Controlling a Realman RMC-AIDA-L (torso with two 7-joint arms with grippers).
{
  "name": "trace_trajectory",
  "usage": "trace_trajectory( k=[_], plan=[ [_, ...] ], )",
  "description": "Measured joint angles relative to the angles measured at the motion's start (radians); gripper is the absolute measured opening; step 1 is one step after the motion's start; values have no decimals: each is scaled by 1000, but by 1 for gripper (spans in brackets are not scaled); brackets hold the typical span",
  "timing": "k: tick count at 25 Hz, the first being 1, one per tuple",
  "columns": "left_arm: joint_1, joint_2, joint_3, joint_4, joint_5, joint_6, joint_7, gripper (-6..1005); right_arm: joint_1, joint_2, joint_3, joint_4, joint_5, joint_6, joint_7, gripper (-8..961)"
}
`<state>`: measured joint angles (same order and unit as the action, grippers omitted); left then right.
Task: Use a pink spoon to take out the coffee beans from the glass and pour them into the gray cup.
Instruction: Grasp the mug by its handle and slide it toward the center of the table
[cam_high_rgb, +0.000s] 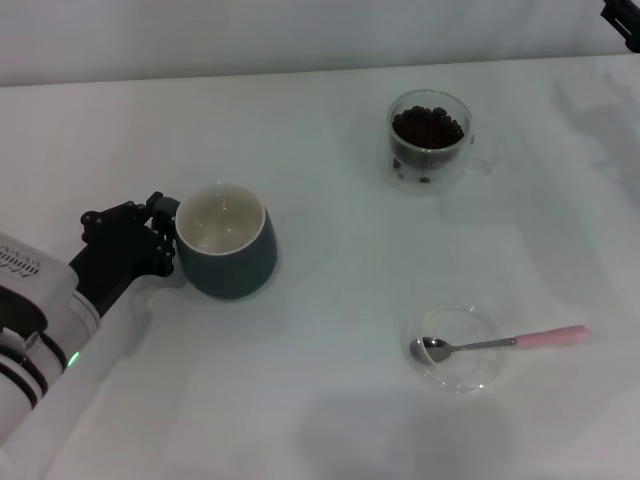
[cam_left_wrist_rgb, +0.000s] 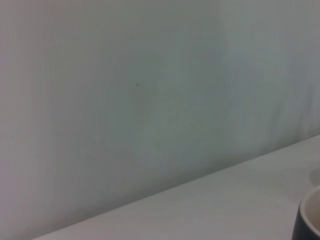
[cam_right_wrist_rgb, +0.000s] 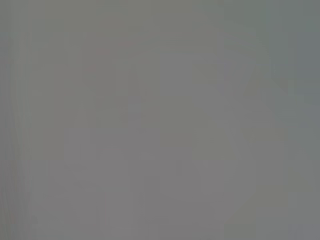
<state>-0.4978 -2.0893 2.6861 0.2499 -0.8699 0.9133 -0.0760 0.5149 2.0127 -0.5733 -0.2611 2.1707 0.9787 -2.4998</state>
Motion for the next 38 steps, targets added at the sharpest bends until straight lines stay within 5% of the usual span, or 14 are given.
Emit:
trace_trajectory(
  k=[13, 33, 38],
  plan=[
    [13, 1, 0, -6, 1, 0, -1, 92, 1, 0, 1, 0, 0, 0, -1, 854],
    [54, 3, 0, 11, 2, 11, 5, 347, 2, 1, 0, 1, 0, 1, 0, 853],
    [72, 5, 0, 25, 34, 14, 8, 542, -2, 1, -5, 2, 0, 0, 4, 853]
  ],
)
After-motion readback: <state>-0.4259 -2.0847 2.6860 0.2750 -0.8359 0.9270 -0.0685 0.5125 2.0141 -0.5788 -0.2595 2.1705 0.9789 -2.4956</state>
